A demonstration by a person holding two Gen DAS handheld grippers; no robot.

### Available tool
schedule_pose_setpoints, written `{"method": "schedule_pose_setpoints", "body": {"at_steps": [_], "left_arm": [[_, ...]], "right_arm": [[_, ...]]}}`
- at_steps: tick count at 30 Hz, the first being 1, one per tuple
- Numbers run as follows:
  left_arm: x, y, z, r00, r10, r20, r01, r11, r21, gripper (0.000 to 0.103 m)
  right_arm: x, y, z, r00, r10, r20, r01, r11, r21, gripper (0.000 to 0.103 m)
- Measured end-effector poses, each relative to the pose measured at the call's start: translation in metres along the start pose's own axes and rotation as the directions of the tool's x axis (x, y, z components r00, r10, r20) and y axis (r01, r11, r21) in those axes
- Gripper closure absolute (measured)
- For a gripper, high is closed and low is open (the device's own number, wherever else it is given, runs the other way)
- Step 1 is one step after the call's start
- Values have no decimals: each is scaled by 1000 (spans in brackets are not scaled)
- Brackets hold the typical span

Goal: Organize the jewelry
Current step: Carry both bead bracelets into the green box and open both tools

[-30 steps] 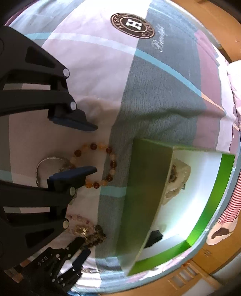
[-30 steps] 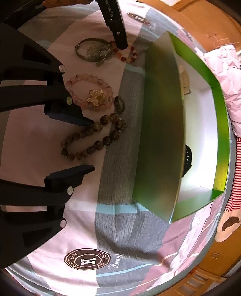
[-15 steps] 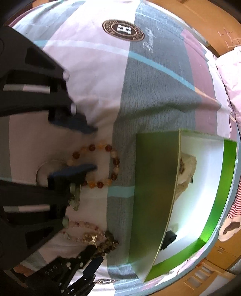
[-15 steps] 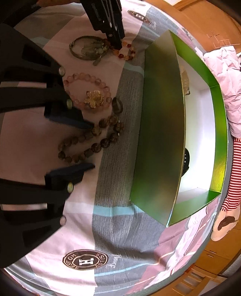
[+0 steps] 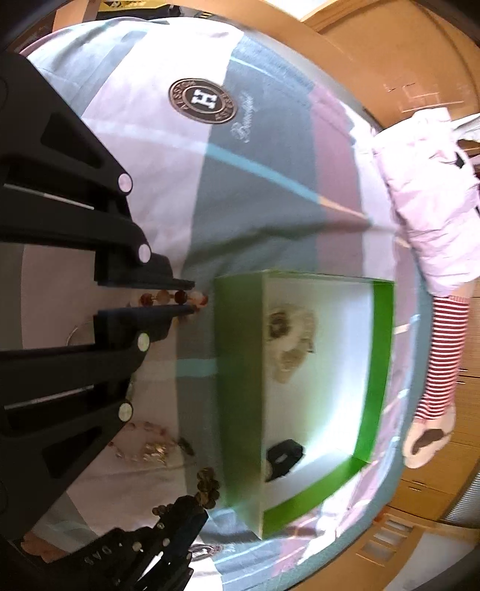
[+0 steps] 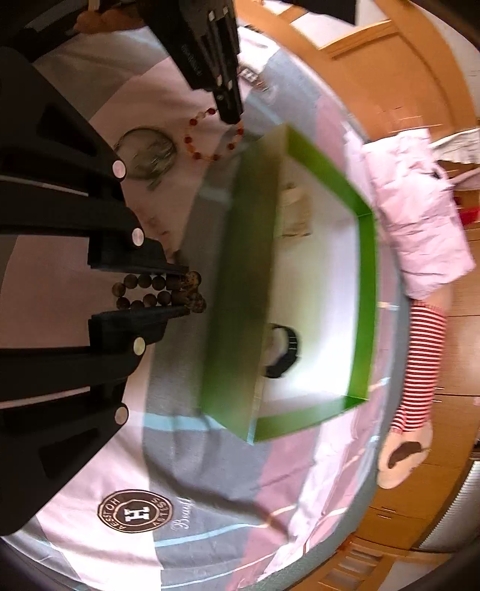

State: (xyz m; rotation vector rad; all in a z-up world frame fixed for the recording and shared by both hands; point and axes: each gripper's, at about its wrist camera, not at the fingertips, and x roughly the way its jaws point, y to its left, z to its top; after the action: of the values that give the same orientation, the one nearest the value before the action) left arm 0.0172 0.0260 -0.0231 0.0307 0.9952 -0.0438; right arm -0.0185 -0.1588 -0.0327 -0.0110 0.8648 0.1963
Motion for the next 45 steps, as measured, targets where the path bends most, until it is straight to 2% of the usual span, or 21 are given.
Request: {"method": "schedule_pose_setpoints", "body": {"at_steps": [6,11,13,16,18,21,25,29,30,31,33,34,37,40,42,44,45], "left_arm": [[-25,17,19,992,-124,37,126,991,-51,96],[-46,23,48,967,-236,96,244,965,-91,96],[-51,22,57,961,-246,126,257,962,-89,96],[-53,21,68,947,-278,163,295,951,-95,96],[-45,18,74,947,-278,162,296,950,-100,96],[-27,17,79,961,-245,132,260,959,-110,96],[-4,20,82,970,-223,95,234,964,-130,96],[6,24,85,973,-210,90,221,965,-140,95],[8,25,85,972,-218,84,228,964,-139,94],[9,25,86,973,-218,78,227,964,-138,91],[9,25,84,973,-220,67,227,964,-137,72],[8,25,82,973,-220,66,227,964,-138,69],[2,24,77,973,-224,48,229,964,-138,67],[-6,24,62,974,-226,11,225,963,-145,63],[-7,24,45,977,-207,-40,200,970,-135,61],[-3,23,28,980,-177,-96,165,979,-123,61],[0,23,22,978,-175,-110,161,979,-123,61]], "right_arm": [[-20,-7,19,996,22,82,-25,999,29,87],[-47,-13,40,976,57,209,-70,996,56,87],[-54,-19,48,964,60,258,-80,995,66,87],[-50,-30,61,957,73,279,-103,990,93,87],[-38,-38,67,961,81,263,-116,986,119,87],[-19,-44,67,973,65,221,-98,985,143,87],[-1,-44,64,982,37,187,-64,988,139,87],[10,-47,63,987,24,160,-47,988,145,87],[11,-47,62,988,23,155,-46,988,147,85],[11,-47,61,989,27,146,-49,987,153,75],[7,-48,60,989,52,141,-77,982,171,58],[3,-48,59,987,62,146,-87,980,177,53],[-7,-47,56,988,77,133,-99,981,169,52],[-10,-49,43,991,112,72,-124,974,191,52],[-3,-46,30,989,144,-19,-137,970,200,52],[8,-32,20,982,160,-101,-143,977,157,52],[11,-26,17,981,156,-115,-141,982,128,54]]}}
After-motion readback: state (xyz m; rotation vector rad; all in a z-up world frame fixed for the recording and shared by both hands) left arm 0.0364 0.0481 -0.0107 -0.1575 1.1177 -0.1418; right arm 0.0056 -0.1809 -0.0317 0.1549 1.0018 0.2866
